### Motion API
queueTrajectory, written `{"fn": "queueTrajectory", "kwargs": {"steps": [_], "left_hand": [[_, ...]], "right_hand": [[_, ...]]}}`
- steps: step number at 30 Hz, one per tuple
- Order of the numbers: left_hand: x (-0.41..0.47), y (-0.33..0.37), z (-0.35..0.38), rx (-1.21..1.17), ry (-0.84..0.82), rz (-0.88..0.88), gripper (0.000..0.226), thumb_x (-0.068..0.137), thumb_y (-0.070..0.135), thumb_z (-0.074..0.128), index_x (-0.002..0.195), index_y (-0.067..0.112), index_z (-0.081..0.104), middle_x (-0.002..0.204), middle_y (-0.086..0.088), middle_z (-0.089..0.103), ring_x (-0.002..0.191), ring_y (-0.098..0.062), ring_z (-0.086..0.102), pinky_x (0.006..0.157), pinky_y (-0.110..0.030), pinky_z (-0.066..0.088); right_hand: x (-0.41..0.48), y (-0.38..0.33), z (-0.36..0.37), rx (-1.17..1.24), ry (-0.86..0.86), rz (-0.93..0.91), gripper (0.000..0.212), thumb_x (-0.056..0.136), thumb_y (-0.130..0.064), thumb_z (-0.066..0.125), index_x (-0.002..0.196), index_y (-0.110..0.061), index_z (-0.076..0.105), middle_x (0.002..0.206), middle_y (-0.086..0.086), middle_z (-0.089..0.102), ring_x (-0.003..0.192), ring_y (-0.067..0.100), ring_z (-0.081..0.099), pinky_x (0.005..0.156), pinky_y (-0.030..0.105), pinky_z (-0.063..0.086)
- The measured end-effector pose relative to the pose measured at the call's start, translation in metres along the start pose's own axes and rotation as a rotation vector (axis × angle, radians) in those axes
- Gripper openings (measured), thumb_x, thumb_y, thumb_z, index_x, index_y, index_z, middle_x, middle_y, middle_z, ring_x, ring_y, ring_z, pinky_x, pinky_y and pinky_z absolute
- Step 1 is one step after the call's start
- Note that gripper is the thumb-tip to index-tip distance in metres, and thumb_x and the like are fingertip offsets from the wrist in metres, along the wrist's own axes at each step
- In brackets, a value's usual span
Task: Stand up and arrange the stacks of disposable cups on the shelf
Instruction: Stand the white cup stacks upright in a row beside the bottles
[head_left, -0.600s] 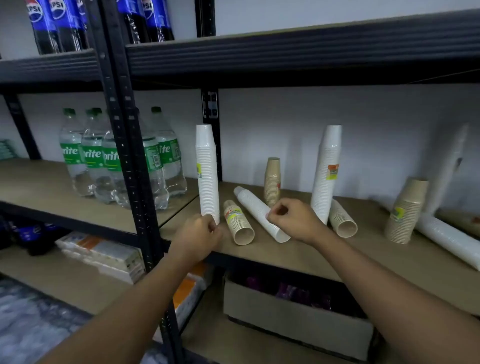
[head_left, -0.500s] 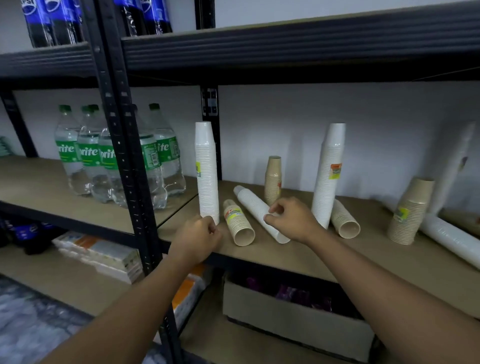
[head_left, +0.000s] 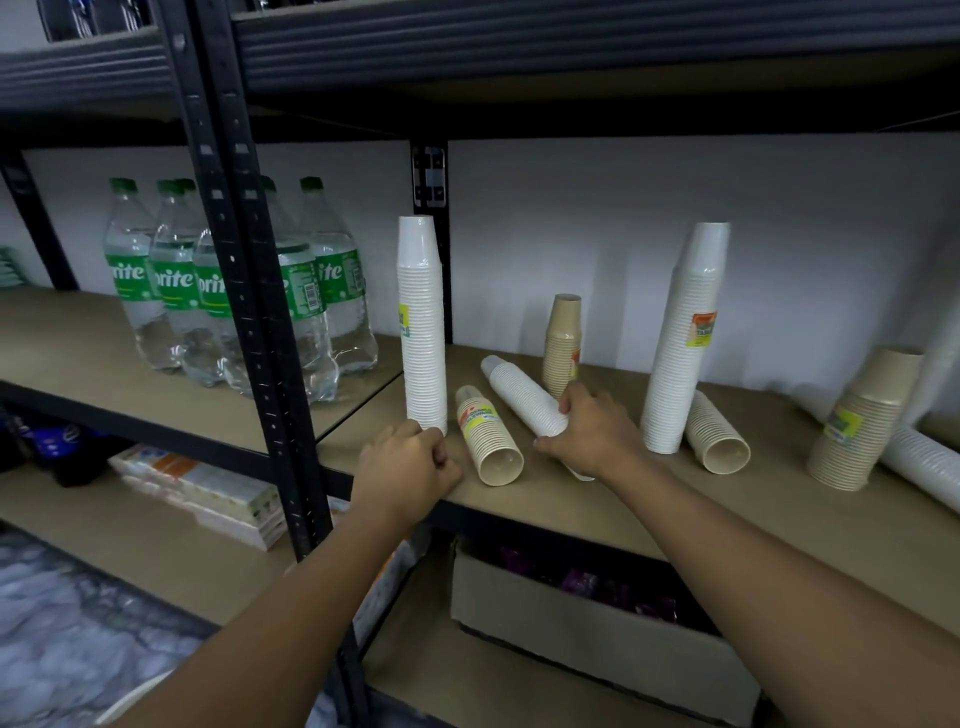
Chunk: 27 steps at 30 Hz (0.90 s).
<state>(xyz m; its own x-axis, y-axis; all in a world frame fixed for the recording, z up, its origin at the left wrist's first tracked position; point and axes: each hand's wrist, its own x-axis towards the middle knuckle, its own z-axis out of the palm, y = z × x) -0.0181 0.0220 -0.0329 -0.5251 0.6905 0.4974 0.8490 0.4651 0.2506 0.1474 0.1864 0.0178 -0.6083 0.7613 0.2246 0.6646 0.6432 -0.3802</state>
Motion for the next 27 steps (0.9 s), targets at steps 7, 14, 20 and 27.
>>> {"fn": "queueTrajectory", "kwargs": {"steps": [7, 14, 20, 27], "left_hand": [[-0.002, 0.001, 0.002, 0.021, 0.007, -0.013, 0.018, 0.08, 0.042, 0.059, 0.077, 0.024, 0.059, 0.082, 0.007, 0.051, 0.084, -0.02, 0.049, 0.068, -0.031, 0.035], [-0.003, 0.003, 0.002, 0.021, 0.014, -0.024, 0.017, 0.082, 0.041, 0.059, 0.083, 0.024, 0.062, 0.088, 0.005, 0.056, 0.089, -0.02, 0.051, 0.072, -0.033, 0.041], [-0.006, 0.005, 0.004, -0.003, 0.061, -0.026, 0.019, 0.083, 0.038, 0.06, 0.084, 0.021, 0.069, 0.088, 0.003, 0.06, 0.088, -0.021, 0.053, 0.071, -0.034, 0.044], [-0.006, 0.007, 0.009, -0.002, 0.091, -0.044, 0.018, 0.081, 0.038, 0.062, 0.079, 0.021, 0.069, 0.085, 0.002, 0.061, 0.083, -0.022, 0.053, 0.067, -0.033, 0.045]], "right_hand": [[-0.001, 0.005, 0.003, 0.062, 0.017, 0.009, 0.047, 0.077, -0.041, 0.07, 0.109, -0.022, 0.041, 0.113, 0.009, 0.06, 0.101, 0.032, 0.059, 0.073, 0.035, 0.044], [-0.009, -0.002, -0.001, 0.415, 0.091, -0.024, 0.042, 0.088, -0.041, 0.068, 0.115, -0.023, 0.041, 0.116, -0.001, 0.056, 0.097, 0.022, 0.057, 0.074, 0.032, 0.04], [-0.013, -0.006, 0.004, 0.735, 0.156, -0.036, 0.055, 0.088, -0.034, 0.073, 0.125, -0.023, 0.035, 0.125, 0.002, 0.053, 0.103, 0.015, 0.056, 0.075, 0.024, 0.042], [-0.013, -0.001, 0.015, 0.844, 0.22, -0.04, 0.077, 0.082, -0.024, 0.079, 0.137, -0.025, 0.025, 0.128, 0.004, 0.051, 0.112, 0.015, 0.055, 0.091, 0.028, 0.046]]}}
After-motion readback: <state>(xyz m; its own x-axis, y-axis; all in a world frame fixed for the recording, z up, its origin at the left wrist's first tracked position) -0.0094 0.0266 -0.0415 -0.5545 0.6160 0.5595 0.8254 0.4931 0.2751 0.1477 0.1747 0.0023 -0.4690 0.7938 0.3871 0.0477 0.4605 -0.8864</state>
